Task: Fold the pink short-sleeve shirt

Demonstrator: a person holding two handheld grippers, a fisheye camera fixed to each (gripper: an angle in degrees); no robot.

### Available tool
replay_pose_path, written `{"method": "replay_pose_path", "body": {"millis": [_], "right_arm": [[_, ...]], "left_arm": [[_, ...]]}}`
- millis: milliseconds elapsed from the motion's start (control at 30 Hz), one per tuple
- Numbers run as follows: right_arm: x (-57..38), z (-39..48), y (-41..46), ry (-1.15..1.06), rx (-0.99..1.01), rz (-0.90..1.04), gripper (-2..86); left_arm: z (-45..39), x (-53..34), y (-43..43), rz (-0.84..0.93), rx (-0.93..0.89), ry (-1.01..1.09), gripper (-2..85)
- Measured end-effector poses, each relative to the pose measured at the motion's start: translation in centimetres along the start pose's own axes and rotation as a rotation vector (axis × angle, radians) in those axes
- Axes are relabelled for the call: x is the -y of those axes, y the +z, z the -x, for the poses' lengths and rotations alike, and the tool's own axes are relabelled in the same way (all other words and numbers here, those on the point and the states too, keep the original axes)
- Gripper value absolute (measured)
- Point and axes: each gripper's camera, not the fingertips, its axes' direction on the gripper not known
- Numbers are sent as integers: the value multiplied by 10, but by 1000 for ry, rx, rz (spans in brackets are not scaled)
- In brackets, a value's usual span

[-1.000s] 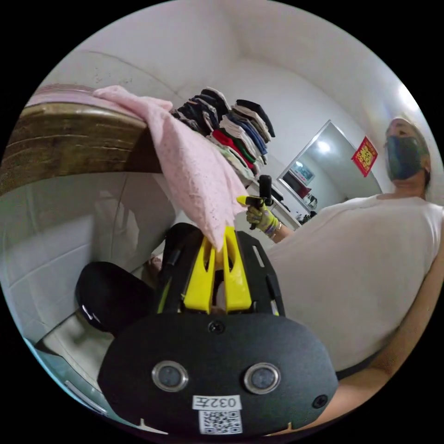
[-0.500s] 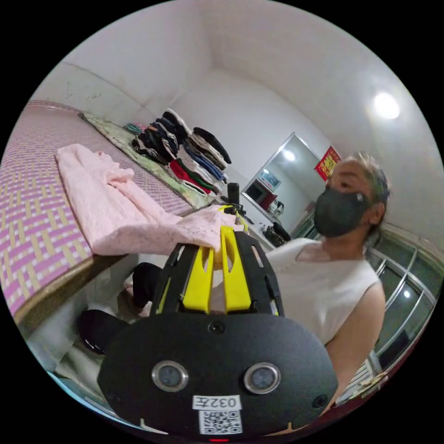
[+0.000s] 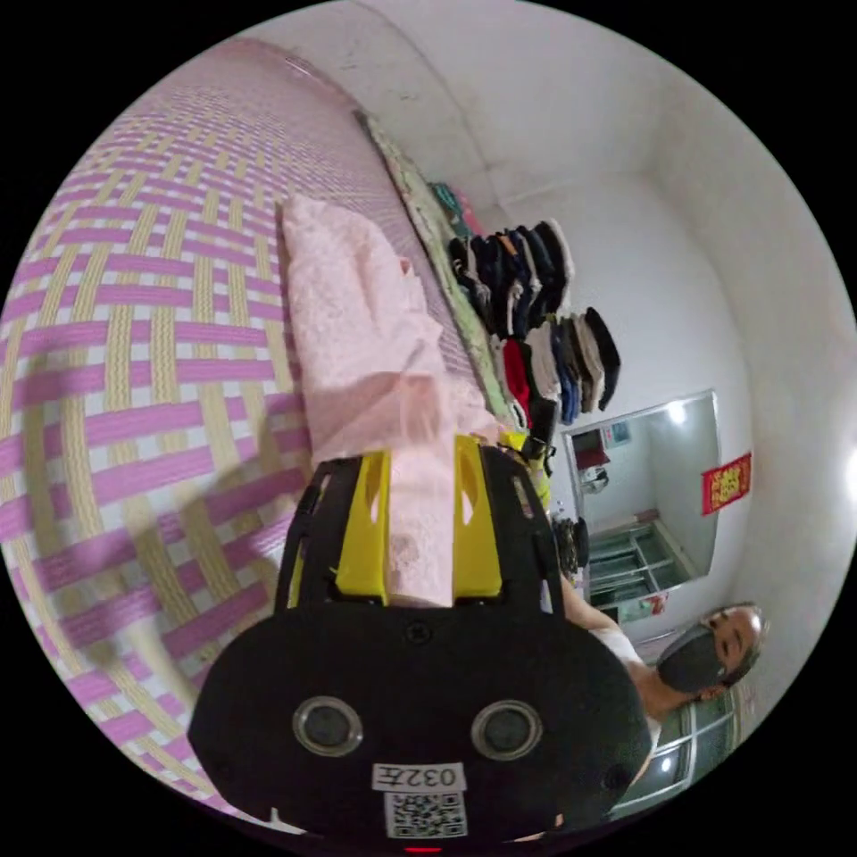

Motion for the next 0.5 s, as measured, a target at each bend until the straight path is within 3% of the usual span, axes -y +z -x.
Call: {"method": "replay_pose_path", "body": {"millis": [133,300,433,500], "right_arm": [[-54,26,-19,-76,-64,-98,115],[-140,50,10,-186,-142,-58,114],[-168,60,51,-258,-214,4,113],[-182,73,68,-320,-284,-23,111]], "left_arm": [[-20,-55,-18,-107,-50,94,74],[-56,-151,2,-36,251,165,103],[-79,-190,26,-27,257,279,104],[-101,-209,42,-24,372,366,105]]}}
